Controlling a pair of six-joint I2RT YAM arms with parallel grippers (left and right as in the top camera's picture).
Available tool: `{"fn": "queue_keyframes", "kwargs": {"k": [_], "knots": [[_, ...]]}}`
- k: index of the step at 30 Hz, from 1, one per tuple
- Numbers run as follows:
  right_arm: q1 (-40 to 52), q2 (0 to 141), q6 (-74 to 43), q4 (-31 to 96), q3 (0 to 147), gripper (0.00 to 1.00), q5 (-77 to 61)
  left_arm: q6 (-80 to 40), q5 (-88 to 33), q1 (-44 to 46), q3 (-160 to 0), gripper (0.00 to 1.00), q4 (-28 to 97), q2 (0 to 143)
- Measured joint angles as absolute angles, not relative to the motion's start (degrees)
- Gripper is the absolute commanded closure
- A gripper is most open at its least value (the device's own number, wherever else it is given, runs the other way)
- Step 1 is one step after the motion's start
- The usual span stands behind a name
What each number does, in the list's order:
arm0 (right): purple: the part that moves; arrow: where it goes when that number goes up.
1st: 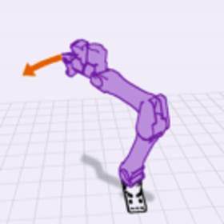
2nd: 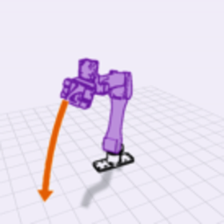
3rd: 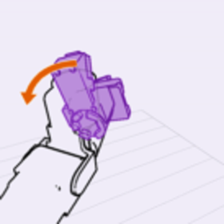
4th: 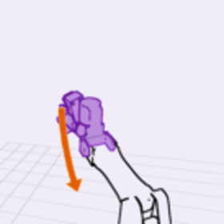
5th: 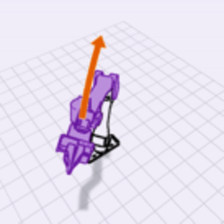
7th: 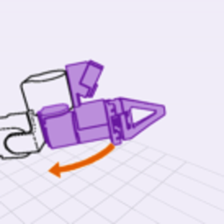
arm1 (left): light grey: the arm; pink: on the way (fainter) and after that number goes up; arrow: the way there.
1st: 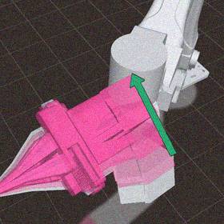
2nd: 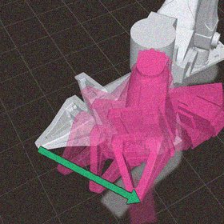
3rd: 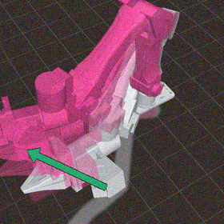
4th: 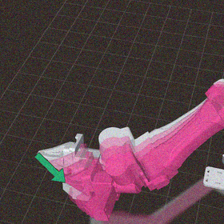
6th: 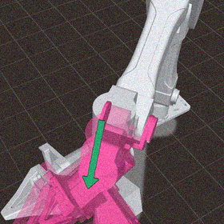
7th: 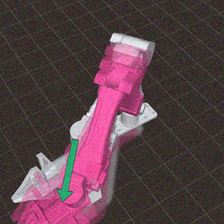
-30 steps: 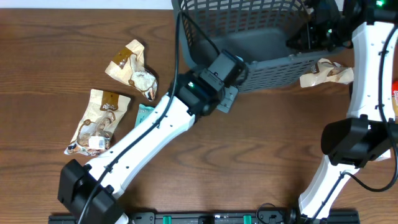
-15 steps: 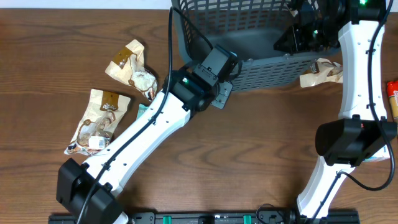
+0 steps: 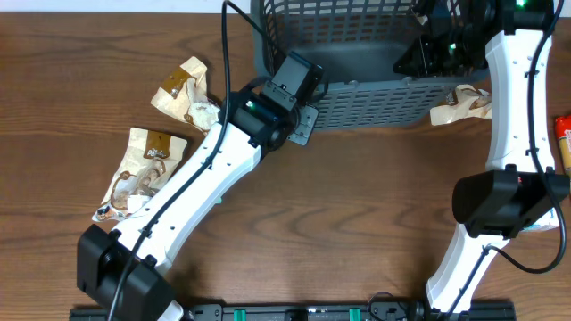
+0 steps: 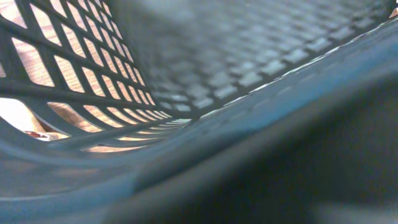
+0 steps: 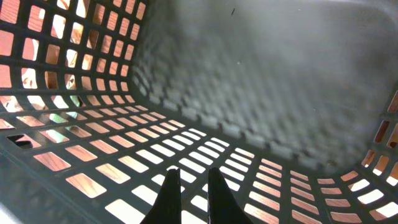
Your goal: Pack container
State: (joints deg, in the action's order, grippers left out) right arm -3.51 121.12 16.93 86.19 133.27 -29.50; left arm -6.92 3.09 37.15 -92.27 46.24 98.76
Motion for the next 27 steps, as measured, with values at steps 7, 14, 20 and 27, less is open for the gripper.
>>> {"fn": "queue_keyframes", "kwargs": {"k": [7,14,20,27], "knots": [[-3.51,121.12,16.93,86.52,133.27,0.98,-29.5,-6.07,3.22,37.12,-92.27,0.94,46.24,98.76],[-3.51,121.12,16.93,86.67,133.27,0.98,-29.5,-5.74,3.22,37.12,-92.27,0.93,46.26,98.76],[-3.51,121.12,16.93,86.8,133.27,0.98,-29.5,-5.28,3.22,37.12,-92.27,0.91,46.28,98.76],[-3.51,121.12,16.93,87.26,133.27,0.98,-29.5,-4.16,3.25,37.06,-92.27,0.91,46.37,98.76]]}}
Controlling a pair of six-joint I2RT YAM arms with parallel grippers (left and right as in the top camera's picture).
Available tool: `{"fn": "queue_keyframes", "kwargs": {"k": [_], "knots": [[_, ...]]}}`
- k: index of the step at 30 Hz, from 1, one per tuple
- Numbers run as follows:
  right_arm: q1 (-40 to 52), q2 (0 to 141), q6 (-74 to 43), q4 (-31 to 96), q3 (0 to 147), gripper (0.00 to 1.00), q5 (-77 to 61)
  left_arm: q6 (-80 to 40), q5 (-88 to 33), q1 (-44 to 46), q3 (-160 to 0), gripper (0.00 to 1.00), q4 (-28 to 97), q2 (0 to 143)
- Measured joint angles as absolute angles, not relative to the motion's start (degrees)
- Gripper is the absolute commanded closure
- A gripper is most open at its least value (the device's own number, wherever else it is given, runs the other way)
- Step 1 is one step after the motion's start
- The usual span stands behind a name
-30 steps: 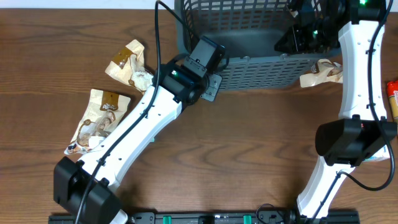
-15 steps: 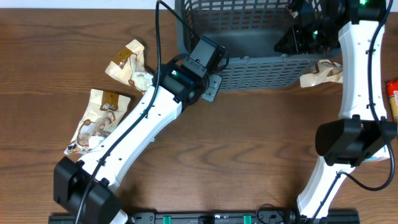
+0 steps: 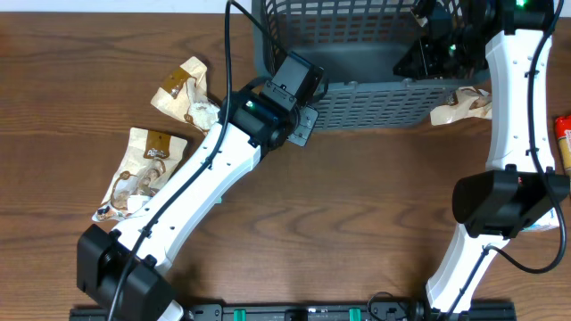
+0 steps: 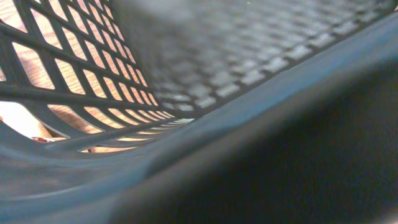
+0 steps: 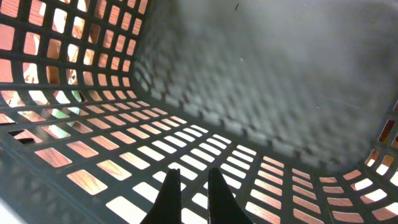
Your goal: Pack container
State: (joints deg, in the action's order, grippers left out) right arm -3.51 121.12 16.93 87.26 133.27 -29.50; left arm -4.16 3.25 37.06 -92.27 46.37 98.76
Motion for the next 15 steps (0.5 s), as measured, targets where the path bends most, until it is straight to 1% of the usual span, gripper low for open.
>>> {"fn": "queue_keyframes", "kwargs": {"k": [2,3,4,5,6,7,9,10,11,12,13,15], "knots": [[-3.51,121.12,16.93,87.26,133.27,0.98,-29.5,-4.08,3.25,37.04,-92.27,0.89,46.39,98.76],[-3.51,121.12,16.93,87.26,133.27,0.93,-29.47,-4.01,3.25,37.01,-92.27,0.83,46.41,98.76],[-3.51,121.12,16.78,87.26,133.27,0.84,-29.47,-3.7,3.27,37.01,-92.27,0.71,46.48,98.76],[-3.51,121.12,16.49,87.22,133.27,0.67,-29.34,-3.6,3.31,36.99,-92.27,0.53,46.59,98.76],[-3.51,121.12,16.38,87.13,133.27,0.64,-29.26,-3.46,3.31,36.97,-92.27,0.41,46.68,98.76],[-3.51,121.12,16.56,87.09,133.27,0.58,-29.02,-3.55,3.36,36.97,-92.27,0.36,46.76,98.76],[-3.51,121.12,16.12,86.87,133.27,0.44,-28.77,-3.42,3.44,36.91,-92.27,0.29,46.92,98.76],[-3.51,121.12,16.14,86.7,133.27,0.35,-28.73,-3.29,3.44,36.88,-92.27,0.27,47.0,98.76],[-3.51,121.14,15.97,86.61,133.27,0.23,-28.69,-3.25,3.46,36.86,-92.27,0.24,47.11,98.76],[-3.51,121.12,16.01,86.39,133.27,0.09,-28.69,-3.11,3.44,36.84,-92.27,0.22,47.27,98.76],[-3.51,121.14,15.9,86.3,133.27,0.01,-28.6,-3.05,3.42,36.84,-92.27,0.19,47.4,98.76],[-3.51,121.14,16.05,86.15,133.32,0.01,-28.6,-2.94,3.44,36.84,-92.27,0.13,47.55,98.76]]}}
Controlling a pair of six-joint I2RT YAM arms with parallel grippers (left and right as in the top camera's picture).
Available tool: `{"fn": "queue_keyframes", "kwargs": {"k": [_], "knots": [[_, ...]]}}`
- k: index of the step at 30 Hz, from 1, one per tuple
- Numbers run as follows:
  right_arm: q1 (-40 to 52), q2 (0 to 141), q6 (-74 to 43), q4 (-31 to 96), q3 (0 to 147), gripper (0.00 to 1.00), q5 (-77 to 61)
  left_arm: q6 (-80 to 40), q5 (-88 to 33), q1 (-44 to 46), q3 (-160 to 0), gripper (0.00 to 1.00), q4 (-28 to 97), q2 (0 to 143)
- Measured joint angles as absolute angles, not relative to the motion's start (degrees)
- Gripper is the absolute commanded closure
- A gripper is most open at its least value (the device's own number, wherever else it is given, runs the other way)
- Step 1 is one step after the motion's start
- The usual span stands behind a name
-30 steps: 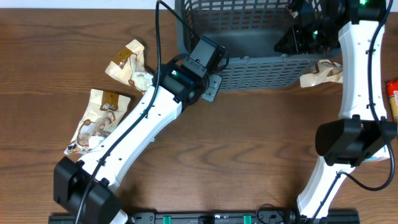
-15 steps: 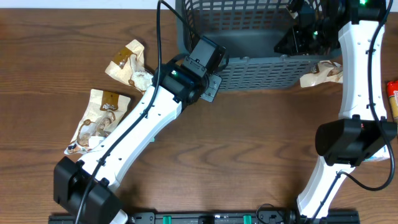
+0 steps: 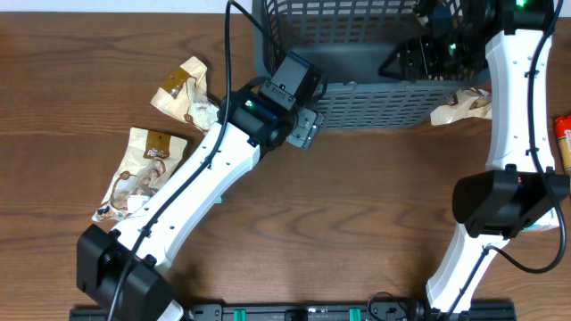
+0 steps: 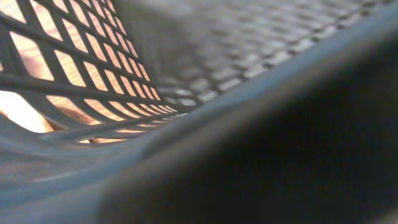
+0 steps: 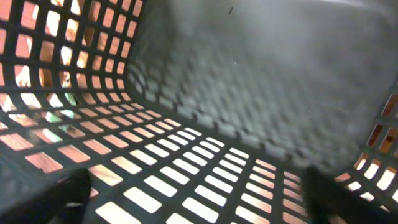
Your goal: Pack container
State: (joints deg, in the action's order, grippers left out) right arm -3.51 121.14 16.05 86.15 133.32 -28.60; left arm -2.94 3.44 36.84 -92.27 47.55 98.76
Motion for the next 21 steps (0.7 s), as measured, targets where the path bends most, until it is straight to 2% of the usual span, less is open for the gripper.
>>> {"fn": "queue_keyframes", "kwargs": {"k": [5,16,21], "knots": [[-3.51,121.4,15.55,86.08,136.07,0.01,-28.71,-2.63,3.44,36.84,-92.27,0.0,47.62,98.76],[-3.51,121.49,12.64,91.22,156.05,0.01,-30.63,-2.72,3.44,36.84,-92.25,0.01,51.09,98.02],[-3.53,120.42,11.14,95.11,165.64,0.01,-30.39,-2.72,3.44,36.86,-91.83,0.01,54.3,91.09]]}}
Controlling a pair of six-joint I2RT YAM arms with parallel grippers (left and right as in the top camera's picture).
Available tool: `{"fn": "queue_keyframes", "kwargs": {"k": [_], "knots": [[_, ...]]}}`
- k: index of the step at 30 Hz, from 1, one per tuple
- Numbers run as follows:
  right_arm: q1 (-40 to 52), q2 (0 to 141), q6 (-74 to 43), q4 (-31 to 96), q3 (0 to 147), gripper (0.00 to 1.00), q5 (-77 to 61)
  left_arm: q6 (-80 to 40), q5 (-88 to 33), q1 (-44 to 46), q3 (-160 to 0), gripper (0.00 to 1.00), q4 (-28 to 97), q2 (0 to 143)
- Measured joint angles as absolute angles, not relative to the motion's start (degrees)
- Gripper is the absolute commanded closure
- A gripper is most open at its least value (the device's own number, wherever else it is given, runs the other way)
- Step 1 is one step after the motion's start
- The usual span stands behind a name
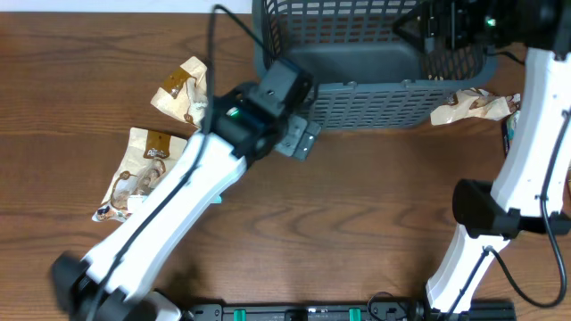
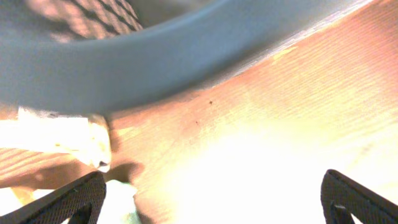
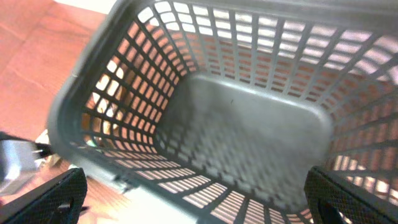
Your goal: Pack container
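The grey mesh basket (image 1: 375, 102) stands at the table's far edge, with nothing visible inside it. My left gripper (image 1: 299, 143) is open just in front of the basket's near left corner, low over the wood. In the left wrist view the basket's rim (image 2: 155, 74) runs across the top above the open left gripper (image 2: 214, 199). My right gripper (image 1: 428, 27) hangs open above the basket's right half, and the right wrist view looks down into the basket (image 3: 155, 93) past the open right gripper (image 3: 202, 199). Two tan snack packets (image 1: 183, 89) (image 1: 143, 169) lie at the left.
A third tan packet (image 1: 468, 105) lies against the basket's right front corner. Another pale packet (image 2: 62, 127) shows beside the basket in the left wrist view. My left arm (image 1: 178, 205) crosses the table's middle, and the right arm (image 1: 526, 134) stands along the right edge.
My left gripper, pressed close against the basket's rim before, is now open and clear of it over the wood. My right gripper, low inside the basket then, is now above it.
At first my left gripper was tight against the basket's front rim and my right gripper was shut low inside the basket. The same held a second later. Then the right jaws stood open inside the basket. Now both grippers are open and clear of the basket.
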State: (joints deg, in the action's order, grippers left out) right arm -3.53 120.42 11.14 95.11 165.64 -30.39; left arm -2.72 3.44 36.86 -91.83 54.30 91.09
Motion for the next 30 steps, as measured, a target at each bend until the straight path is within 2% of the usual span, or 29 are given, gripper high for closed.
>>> {"fn": "queue_keyframes", "kwargs": {"k": [8,14,22,27,30], "knots": [[-7.49,108.05,6.15,97.01,168.7,0.01,-17.1,-2.72,6.22,36.86,-91.9,0.01,59.88,70.06],[-12.91,96.84,0.58,97.03,166.25,0.01,-2.83,-2.72,18.65,36.84,-91.94,0.01,61.54,60.25],[-20.58,93.67,-1.48,96.16,146.69,0.01,3.92,-2.7,33.15,36.84,-91.94,0.01,66.76,56.84],[-25.87,97.21,-3.88,92.6,134.19,0.01,4.8,-2.7,36.51,36.84,-91.94,0.01,70.22,56.95],[-29.91,97.6,-9.91,90.65,128.55,0.01,5.8,-2.7,37.36,36.86,-91.94,0.01,71.37,56.95]]}}
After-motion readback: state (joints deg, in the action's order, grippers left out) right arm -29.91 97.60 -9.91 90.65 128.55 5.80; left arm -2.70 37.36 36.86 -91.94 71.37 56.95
